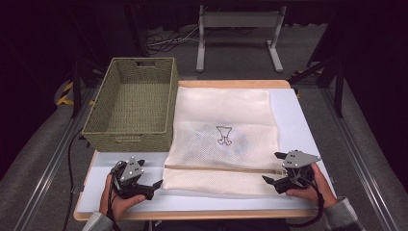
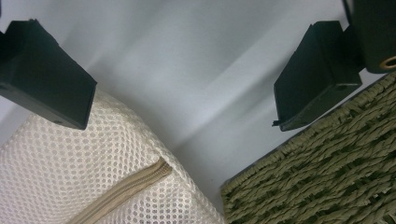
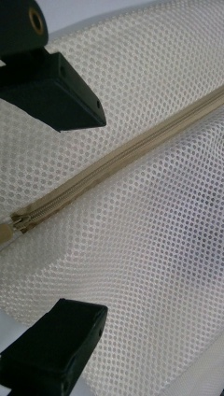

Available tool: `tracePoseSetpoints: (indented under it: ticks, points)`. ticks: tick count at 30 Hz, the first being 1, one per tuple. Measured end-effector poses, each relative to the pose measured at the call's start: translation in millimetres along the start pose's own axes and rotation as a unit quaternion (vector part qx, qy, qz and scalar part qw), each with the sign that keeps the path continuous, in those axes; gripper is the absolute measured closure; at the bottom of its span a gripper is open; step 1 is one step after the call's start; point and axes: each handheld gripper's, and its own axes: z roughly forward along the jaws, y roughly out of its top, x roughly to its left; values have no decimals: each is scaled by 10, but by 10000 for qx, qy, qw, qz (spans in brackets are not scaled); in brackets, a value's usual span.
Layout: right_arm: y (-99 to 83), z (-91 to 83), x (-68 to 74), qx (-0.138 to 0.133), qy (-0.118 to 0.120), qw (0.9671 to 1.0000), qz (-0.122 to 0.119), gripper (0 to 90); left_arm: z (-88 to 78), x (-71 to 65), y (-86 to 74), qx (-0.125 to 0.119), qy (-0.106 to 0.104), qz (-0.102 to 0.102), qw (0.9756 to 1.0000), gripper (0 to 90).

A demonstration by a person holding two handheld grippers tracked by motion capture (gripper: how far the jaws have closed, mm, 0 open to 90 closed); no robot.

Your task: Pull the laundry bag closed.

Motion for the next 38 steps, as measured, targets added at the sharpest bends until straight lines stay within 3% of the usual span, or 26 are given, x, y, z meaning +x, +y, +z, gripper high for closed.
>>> tracePoseSetpoints:
  ticks: [38]
  points:
    - [-6,-11,0,-53,-31,10000,21,100,27,5,18,-27,-64,-8,10000,63]
